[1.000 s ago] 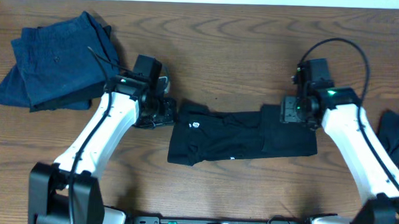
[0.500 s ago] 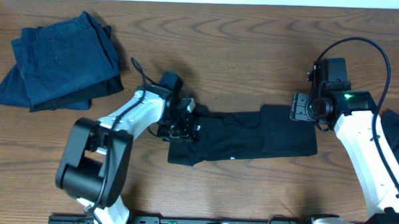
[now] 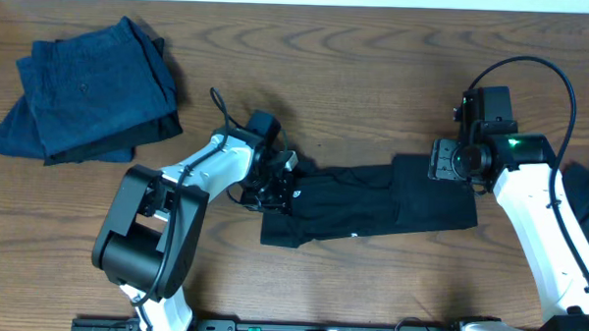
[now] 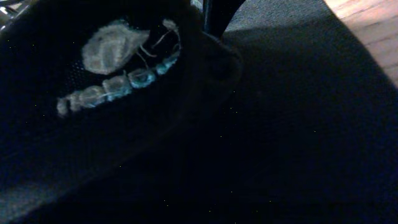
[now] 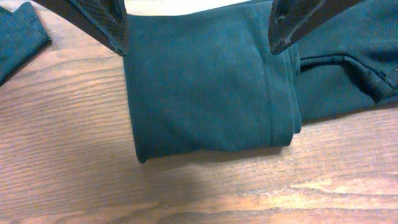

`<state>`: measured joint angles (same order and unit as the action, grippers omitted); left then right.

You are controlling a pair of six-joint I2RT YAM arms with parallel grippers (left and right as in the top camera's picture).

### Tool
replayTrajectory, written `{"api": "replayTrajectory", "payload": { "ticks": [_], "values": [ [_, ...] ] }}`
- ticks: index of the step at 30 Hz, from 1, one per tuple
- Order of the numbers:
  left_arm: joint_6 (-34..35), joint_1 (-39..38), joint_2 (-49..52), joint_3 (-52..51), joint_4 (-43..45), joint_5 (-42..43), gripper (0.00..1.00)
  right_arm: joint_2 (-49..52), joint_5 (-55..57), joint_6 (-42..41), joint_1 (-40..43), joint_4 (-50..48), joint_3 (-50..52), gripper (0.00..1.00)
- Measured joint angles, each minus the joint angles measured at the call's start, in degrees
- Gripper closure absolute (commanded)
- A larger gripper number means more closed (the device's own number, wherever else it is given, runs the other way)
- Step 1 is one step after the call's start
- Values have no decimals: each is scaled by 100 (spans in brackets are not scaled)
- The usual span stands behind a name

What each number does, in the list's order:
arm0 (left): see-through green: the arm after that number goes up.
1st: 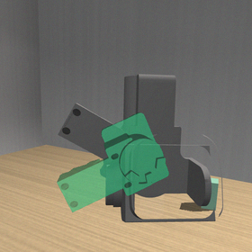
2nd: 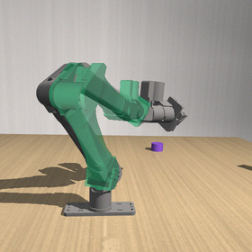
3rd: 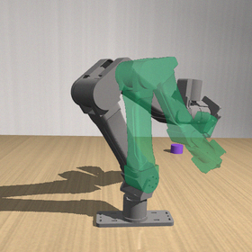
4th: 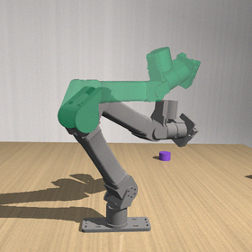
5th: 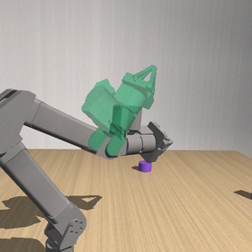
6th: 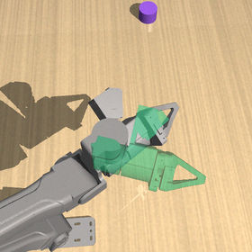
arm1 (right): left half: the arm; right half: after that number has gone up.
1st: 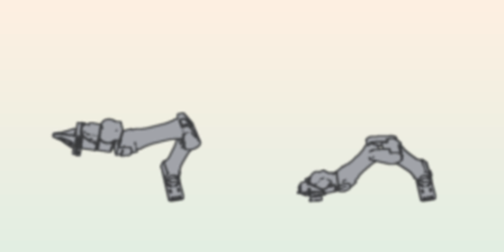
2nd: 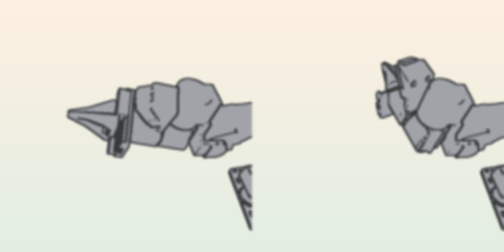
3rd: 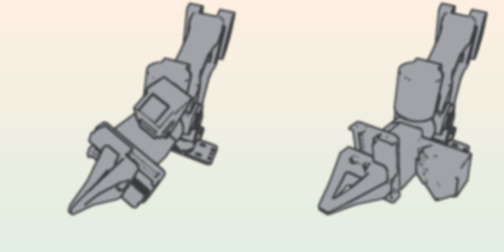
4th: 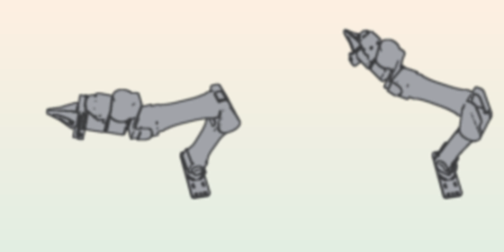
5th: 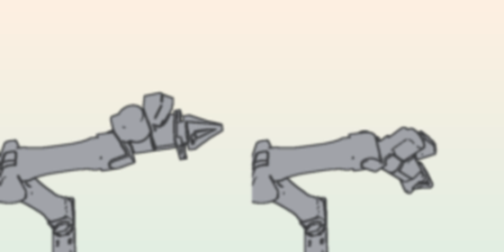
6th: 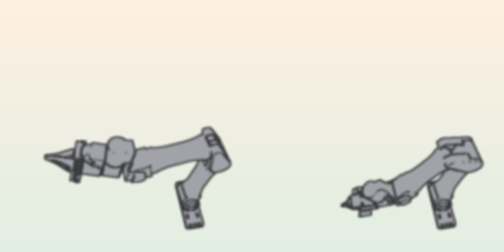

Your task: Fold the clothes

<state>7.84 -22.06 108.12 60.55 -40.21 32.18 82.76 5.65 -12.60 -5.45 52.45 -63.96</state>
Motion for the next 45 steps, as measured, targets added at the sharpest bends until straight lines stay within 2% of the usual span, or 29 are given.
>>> {"api": "replayTrajectory", "payload": {
  "ticks": [5, 13, 17, 20, 27, 36, 45],
  "values": [
    [-15, 485, -9, 131, -612, -387, 94, 2, 0, 0, 0, 26, 0, 31],
    [-22, 1943, -433, 1021, -1537, -1259, 94, 2, 0, 0, 0, 48, 0, 31],
    [-15, 2409, -811, 1561, -1692, -1296, 94, 2, 0, 2, 0, 72, 0, 31],
    [-17, 2479, -1073, 1875, -1753, -1143, 94, 0, 2, 0, 0, 90, 0, 31],
    [4, 1917, -1370, 1963, -1917, -962, 94, 2, 2, 0, 0, 90, 0, 31],
    [400, 654, -1370, 1963, -1941, -940, 94, 2, 0, 0, 0, 87, 0, 30],
    [841, -754, -1368, 1963, -1248, -973, 94, 2, 0, 0, 0, 87, 0, 30]
  ]
}}
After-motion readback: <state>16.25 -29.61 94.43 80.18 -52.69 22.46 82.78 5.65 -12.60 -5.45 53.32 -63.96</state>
